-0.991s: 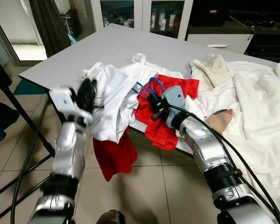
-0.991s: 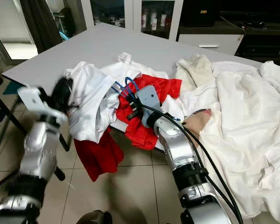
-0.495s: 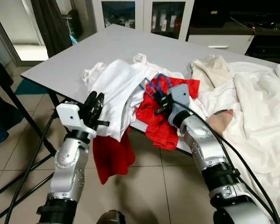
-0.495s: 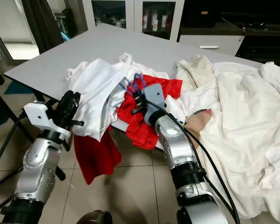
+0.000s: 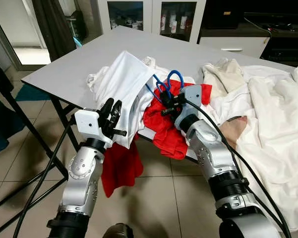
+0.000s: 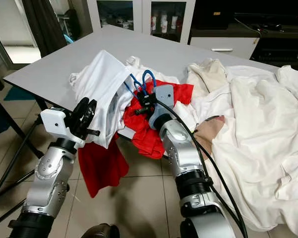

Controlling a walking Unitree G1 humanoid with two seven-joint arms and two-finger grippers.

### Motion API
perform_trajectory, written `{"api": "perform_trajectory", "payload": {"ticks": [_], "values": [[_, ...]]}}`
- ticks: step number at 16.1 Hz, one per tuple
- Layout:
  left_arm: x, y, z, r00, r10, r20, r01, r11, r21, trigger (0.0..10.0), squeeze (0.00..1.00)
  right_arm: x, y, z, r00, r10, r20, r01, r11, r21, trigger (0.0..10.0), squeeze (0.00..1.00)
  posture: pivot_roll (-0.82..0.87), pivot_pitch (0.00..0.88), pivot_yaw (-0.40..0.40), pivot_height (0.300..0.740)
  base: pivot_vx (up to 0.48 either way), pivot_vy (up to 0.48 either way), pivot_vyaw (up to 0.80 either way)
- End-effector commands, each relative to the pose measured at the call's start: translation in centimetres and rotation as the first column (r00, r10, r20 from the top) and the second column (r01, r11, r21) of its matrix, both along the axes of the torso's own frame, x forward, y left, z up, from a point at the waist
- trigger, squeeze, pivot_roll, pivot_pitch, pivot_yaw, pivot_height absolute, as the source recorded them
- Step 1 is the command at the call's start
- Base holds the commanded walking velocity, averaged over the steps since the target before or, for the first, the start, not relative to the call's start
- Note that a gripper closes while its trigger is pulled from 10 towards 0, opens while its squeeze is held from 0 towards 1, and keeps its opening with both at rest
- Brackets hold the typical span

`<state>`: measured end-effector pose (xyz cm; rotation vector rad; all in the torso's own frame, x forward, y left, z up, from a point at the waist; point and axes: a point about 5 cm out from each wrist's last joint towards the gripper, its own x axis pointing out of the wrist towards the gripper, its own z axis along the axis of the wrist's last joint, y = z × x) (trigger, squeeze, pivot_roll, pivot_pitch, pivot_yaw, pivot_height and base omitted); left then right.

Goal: Hang hanger

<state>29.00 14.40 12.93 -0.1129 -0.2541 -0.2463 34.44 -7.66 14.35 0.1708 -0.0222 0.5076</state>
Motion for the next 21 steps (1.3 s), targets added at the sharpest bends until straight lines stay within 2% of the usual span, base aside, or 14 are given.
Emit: {"api": "perform_trajectory", "payload": {"ticks": [1,4,9,14,16,18,20,21], "values": [[0.5,0.3,-0.1,0.999,0.045,-0.014,-0.045,0.999,0.01,10.0,0.0,0.4,-0.3,1.4,0.999,-0.021,0.024,0.019,0.997,0.08,0.0,0.0,0.15,0.0,0.031,0.74,0.0,0.0,0.0],[0.9,0.6,0.2,0.996,0.086,-0.006,-0.086,0.996,0.005,10.0,0.0,0.6,-0.6,2.2,0.999,-0.045,0.01,0.042,0.976,0.212,0.0,0.0,0.15,0.0,0.031,0.74,0.0,0.0,0.0],[0.9,-0.9,0.5,0.999,0.042,0.029,-0.043,0.999,0.028,10.0,0.0,1.2,-0.6,3.3,0.997,-0.081,0.018,0.073,0.96,0.269,0.0,0.0,0.15,0.0,0.027,0.74,0.0,0.0,0.0],[0.8,-2.1,0.7,0.998,-0.003,0.061,0.0,0.998,0.059,10.0,0.0,2.6,-2.8,3.9,0.964,-0.263,-0.03,0.259,0.911,0.322,0.0,0.0,0.15,0.0,0.024,0.74,0.0,0.0,0.0],[0.8,-2.3,0.7,0.998,-0.008,0.065,0.004,0.998,0.061,10.0,0.0,3.0,-4.0,4.1,0.941,-0.333,-0.06,0.331,0.87,0.364,0.0,0.0,0.15,0.0,0.022,0.74,0.0,0.0,0.0],[0.7,-2.4,0.7,0.998,-0.013,0.068,0.009,0.998,0.063,10.0,0.0,3.3,-5.7,4.3,0.899,-0.426,-0.103,0.427,0.8,0.421,0.0,0.0,0.15,0.0,0.019,0.74,0.0,0.0,0.0],[0.7,-2.5,0.7,0.997,-0.015,0.069,0.011,0.998,0.062,10.0,0.0,3.5,-7.0,4.7,0.862,-0.494,-0.112,0.487,0.75,0.447,0.0,0.0,0.15,0.0,0.018,0.74,0.0,0.0,0.0],[0.7,-2.5,0.7,0.997,-0.015,0.07,0.011,0.998,0.061,10.0,0.0,3.6,-8.1,5.2,0.834,-0.54,-0.114,0.525,0.712,0.467,0.0,0.0,0.15,0.0,0.018,0.74,0.0,0.0,0.0]]}}
